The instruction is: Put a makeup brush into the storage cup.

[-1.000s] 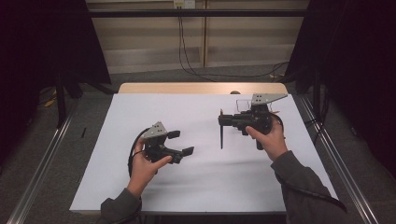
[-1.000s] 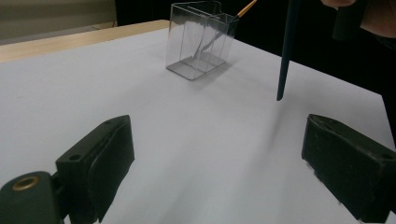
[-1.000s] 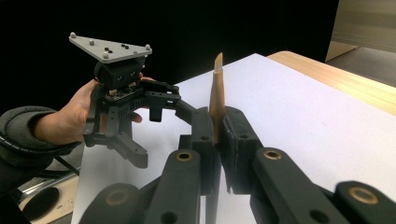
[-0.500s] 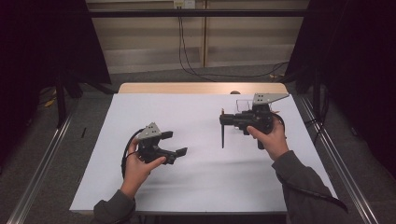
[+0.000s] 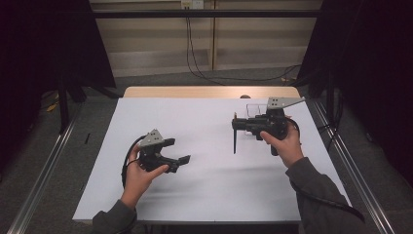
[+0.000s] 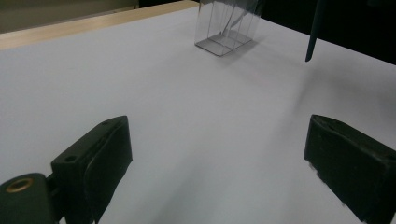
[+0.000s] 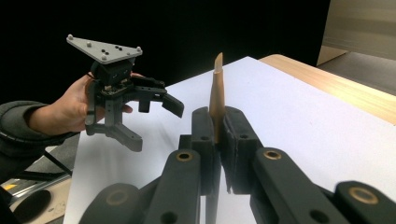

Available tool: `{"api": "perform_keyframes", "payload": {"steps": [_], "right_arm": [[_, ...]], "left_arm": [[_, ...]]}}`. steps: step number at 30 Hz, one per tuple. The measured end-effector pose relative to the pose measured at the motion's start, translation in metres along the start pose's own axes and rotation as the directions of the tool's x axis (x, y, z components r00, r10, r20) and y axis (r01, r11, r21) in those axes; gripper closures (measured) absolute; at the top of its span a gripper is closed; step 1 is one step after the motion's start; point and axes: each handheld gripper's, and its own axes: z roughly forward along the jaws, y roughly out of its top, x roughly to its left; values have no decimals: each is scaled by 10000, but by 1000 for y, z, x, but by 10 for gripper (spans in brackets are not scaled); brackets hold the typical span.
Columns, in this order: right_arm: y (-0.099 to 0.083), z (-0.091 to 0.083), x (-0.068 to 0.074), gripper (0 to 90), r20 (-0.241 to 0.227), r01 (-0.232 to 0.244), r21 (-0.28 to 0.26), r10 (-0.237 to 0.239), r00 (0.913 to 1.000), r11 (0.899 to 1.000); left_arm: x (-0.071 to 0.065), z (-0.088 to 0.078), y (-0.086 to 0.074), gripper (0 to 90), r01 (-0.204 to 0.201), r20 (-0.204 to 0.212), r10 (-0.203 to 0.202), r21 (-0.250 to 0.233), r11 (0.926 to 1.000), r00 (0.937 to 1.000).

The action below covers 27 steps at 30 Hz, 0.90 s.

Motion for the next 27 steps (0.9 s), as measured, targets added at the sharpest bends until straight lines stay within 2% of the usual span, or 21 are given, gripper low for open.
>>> {"api": "perform_keyframes", "payload": {"steps": [27], "right_arm": [[-2,-12,-6,845,328,46,-129,-41,9995,9999]], "left_arm": [[9,-22,-11,73,74,-440,-70,92,9999,9990]]}}
